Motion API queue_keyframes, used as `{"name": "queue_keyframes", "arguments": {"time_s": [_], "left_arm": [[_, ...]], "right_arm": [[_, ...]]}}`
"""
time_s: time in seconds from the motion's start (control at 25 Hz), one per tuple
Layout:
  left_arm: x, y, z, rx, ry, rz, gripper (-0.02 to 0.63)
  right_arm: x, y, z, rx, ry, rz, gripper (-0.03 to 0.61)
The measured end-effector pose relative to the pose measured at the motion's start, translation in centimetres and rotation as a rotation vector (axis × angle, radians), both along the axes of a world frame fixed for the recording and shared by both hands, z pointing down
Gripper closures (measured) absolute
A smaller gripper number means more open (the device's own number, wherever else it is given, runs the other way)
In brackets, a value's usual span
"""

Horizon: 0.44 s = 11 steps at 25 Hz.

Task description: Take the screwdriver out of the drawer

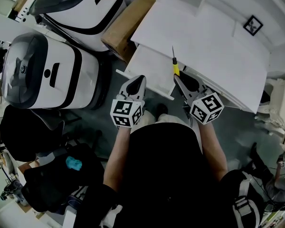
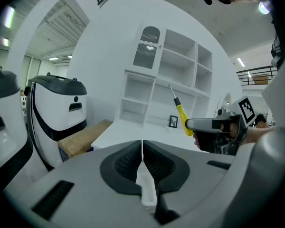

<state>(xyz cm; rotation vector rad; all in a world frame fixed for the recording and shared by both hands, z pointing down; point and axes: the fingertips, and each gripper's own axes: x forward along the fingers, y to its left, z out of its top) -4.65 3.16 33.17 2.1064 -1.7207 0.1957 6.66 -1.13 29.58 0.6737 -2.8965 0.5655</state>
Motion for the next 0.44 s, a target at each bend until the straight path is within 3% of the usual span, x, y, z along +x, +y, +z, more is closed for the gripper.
{"name": "queue_keyframes", "arguments": {"time_s": [0.44], "left_arm": [[0.0,0.8,1.0,-0.026,-0.007,0.008,0.584]], "right_arm": [[-0.5,0.4,0.8,-0.019,-0.001,-0.012,0.499]]}}
